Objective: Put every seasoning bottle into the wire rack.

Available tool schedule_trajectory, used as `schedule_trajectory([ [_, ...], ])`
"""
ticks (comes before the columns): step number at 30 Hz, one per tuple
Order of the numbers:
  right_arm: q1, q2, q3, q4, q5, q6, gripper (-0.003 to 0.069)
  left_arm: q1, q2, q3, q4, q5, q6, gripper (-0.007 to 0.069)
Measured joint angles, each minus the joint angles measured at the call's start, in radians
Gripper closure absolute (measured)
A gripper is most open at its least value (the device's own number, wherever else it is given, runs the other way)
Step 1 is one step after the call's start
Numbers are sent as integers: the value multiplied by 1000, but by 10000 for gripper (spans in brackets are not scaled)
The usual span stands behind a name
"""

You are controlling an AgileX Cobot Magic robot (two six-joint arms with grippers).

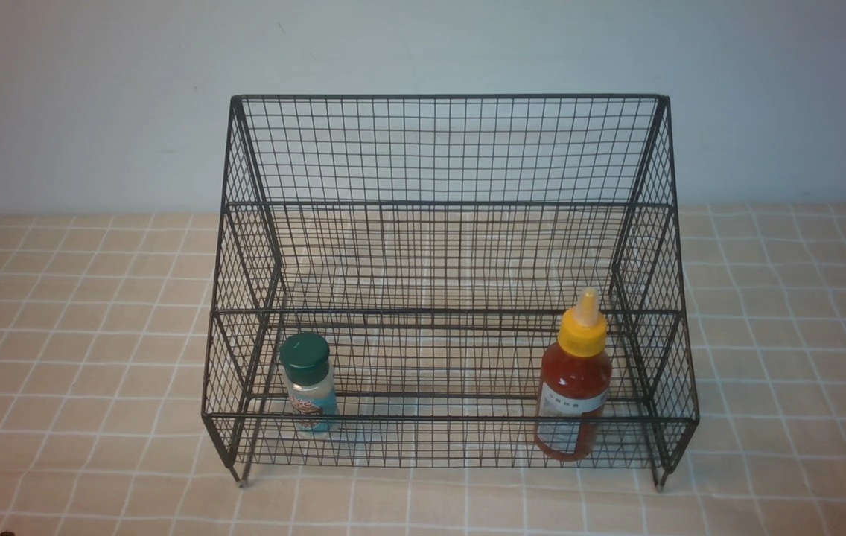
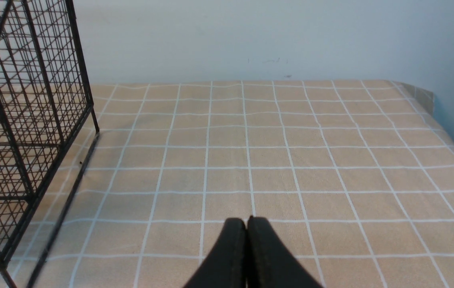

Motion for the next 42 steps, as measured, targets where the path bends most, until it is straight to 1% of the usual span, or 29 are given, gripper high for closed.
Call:
schedule_trajectory([
  [2, 7, 0, 0, 0, 0, 0, 672, 0, 0, 0, 0, 0, 0, 631],
  [11, 127, 0, 0, 0, 0, 0, 672, 0, 0, 0, 0, 0, 0, 631],
  [42, 130, 0, 0, 0, 0, 0, 672, 0, 0, 0, 0, 0, 0, 631],
])
